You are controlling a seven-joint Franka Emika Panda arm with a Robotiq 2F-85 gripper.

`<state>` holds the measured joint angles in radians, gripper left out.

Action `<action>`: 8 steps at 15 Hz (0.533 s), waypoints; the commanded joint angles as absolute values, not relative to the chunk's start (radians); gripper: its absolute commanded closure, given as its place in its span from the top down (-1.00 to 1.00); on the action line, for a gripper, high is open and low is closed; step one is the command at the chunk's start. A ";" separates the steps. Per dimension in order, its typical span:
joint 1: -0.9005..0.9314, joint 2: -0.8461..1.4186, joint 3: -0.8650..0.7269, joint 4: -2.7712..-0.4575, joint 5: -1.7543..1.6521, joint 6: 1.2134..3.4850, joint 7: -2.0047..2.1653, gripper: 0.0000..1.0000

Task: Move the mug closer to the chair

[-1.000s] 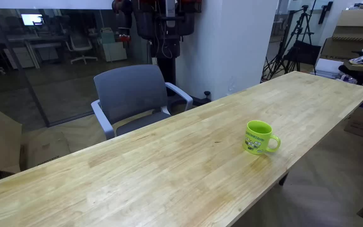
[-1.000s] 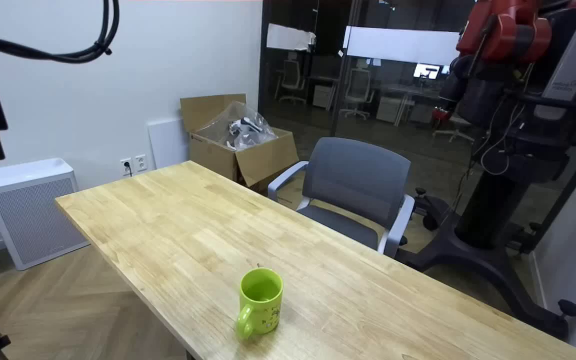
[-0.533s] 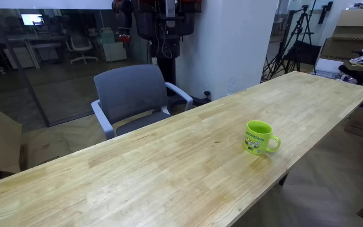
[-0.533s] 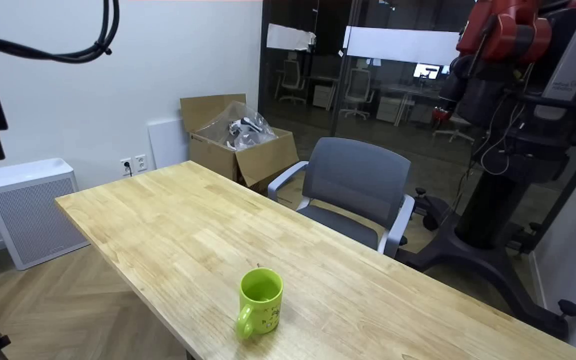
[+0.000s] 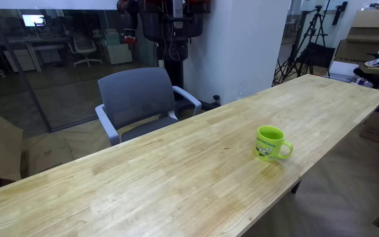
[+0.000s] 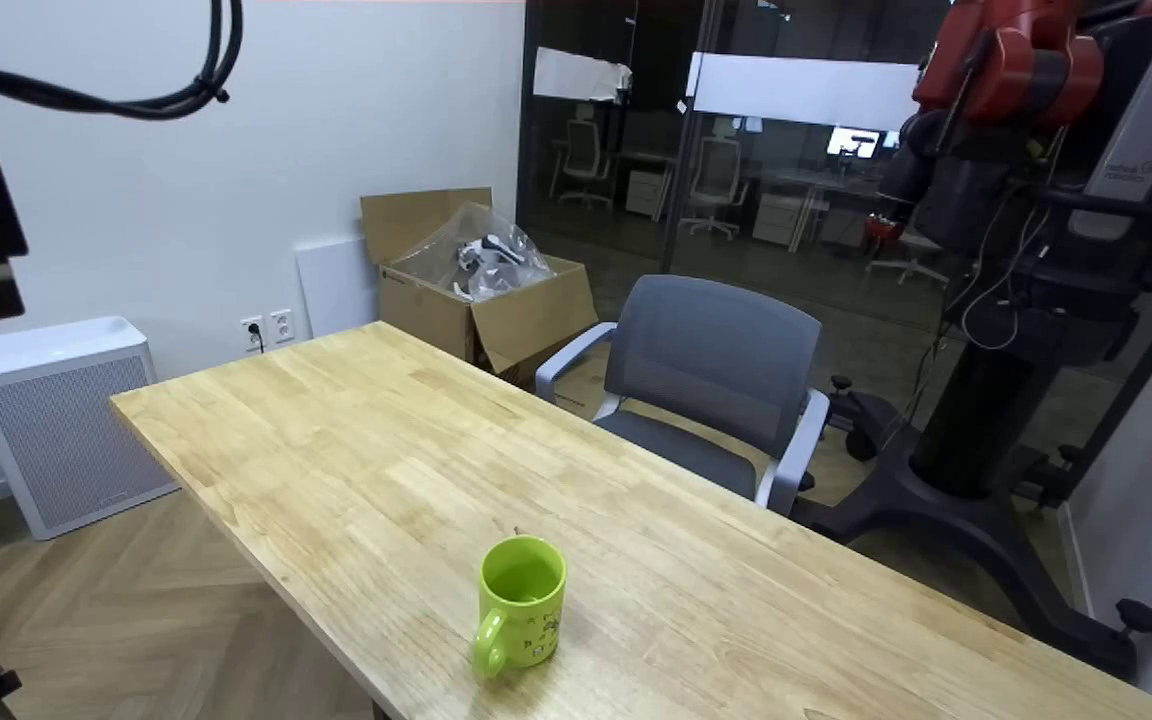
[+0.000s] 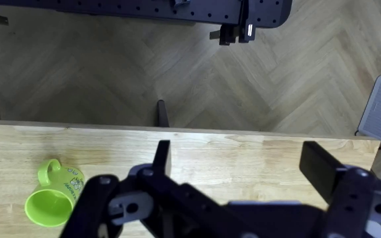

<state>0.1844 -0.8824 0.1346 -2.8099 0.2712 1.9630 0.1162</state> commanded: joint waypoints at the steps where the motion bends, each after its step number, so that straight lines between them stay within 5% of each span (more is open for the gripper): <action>1: 0.089 -0.845 0.173 -2.807 0.185 2.116 0.160 1.00; 8: -0.088 -0.631 0.067 -2.792 0.066 2.397 0.132 1.00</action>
<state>-0.0698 -0.7391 0.1340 -2.8105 0.0769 2.3546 0.1316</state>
